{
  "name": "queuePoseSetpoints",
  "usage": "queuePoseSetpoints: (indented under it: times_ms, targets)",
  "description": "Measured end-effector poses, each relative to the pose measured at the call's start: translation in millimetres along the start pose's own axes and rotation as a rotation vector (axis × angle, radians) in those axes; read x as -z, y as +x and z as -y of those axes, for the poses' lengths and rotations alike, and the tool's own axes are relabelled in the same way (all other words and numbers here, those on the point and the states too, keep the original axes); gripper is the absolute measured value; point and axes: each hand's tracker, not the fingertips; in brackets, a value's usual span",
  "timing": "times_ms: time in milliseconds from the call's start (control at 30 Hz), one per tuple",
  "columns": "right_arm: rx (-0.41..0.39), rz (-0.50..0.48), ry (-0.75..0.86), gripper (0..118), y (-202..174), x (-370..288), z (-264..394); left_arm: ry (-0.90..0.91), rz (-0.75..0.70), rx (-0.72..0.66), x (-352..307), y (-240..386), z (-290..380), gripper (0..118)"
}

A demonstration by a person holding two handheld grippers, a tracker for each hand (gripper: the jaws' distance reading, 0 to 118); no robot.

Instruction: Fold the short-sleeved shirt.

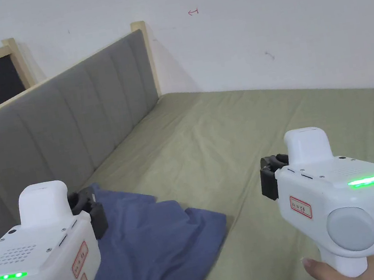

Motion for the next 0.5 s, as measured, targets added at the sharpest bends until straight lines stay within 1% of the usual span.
queuePoseSetpoints:
  times_ms: [33,67,100,133,167,200,233,267,300,333,367,400,433,467,500]
  targets:
    - [0.005,-0.009,-0.014,1,0,3,1,-0.008,0.0,0.014,4,1,0,0]
    - [0.013,-0.015,-0.032,1,2,7,1,-0.065,0.02,0.036,17,0,3,0]
    - [0.021,-0.019,-0.051,1,4,10,1,-0.172,0.063,0.052,35,-2,4,0]
    - [0.029,-0.022,-0.071,1,6,13,2,-0.307,0.105,0.067,55,-4,7,0]
    - [0.041,-0.023,-0.095,1,9,17,3,-0.524,0.182,0.085,86,-6,15,0]
    - [0.053,-0.024,-0.122,1,12,20,6,-0.697,0.238,0.109,104,1,29,0]
    - [0.066,-0.029,-0.153,1,15,24,9,-0.807,0.279,0.132,122,3,44,0]
    - [0.074,-0.032,-0.174,1,19,28,13,-0.846,0.32,0.2,133,8,63,0]
    - [0.075,-0.032,-0.192,1,21,33,17,-0.904,0.311,0.252,143,11,75,0]
    - [0.072,-0.027,-0.215,1,23,36,21,-0.935,0.265,0.281,161,9,91,0]
    - [0.069,-0.019,-0.239,1,26,39,26,-0.947,0.231,0.302,172,9,102,0]
    - [0.07,-0.015,-0.25,1,28,41,29,-0.917,0.232,0.254,180,7,105,7]
    - [0.074,-0.014,-0.26,1,29,42,33,-0.925,0.232,0.207,188,5,110,24]
    - [0.078,-0.016,-0.269,1,32,44,35,-0.927,0.239,0.144,193,3,116,72]
    - [0.08,-0.016,-0.278,1,34,46,38,-0.944,0.239,0.096,199,3,123,110]
